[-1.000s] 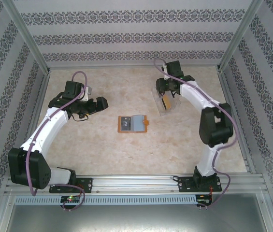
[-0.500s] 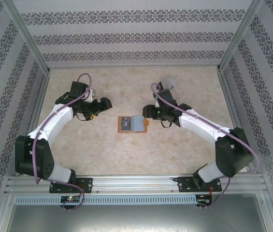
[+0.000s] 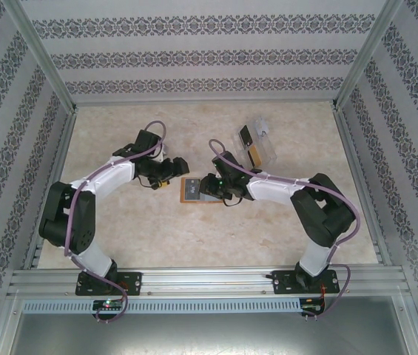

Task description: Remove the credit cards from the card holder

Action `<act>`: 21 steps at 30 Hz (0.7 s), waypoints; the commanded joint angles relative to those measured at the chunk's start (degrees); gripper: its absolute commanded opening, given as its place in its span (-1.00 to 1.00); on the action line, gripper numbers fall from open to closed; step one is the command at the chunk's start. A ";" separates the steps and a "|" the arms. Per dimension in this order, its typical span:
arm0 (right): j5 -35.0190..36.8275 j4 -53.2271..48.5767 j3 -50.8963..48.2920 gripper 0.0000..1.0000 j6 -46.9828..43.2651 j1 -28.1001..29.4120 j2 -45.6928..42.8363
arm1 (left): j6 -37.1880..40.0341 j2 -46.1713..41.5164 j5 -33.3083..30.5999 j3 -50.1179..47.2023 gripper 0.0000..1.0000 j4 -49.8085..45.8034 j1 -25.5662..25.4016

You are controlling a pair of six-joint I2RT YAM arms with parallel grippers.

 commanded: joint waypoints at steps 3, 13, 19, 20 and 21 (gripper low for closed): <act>-3.09 4.43 2.50 -0.53 2.59 -0.29 3.62 | -1.13 3.57 -2.34 1.02 0.49 2.92 -2.11; -2.36 3.86 3.85 -0.63 2.31 -1.22 6.67 | -0.86 8.84 -0.91 2.70 -0.17 3.67 -3.02; -2.20 3.40 3.58 -0.64 2.15 -1.57 7.18 | -0.58 10.53 0.06 3.34 -0.39 3.66 -3.14; -2.08 3.36 3.63 -0.64 2.17 -1.54 7.25 | -0.59 10.77 0.06 3.21 -0.43 3.81 -3.07; -2.05 3.25 3.63 -0.64 2.18 -1.55 7.29 | -0.67 10.92 0.01 3.03 -0.46 3.94 -3.10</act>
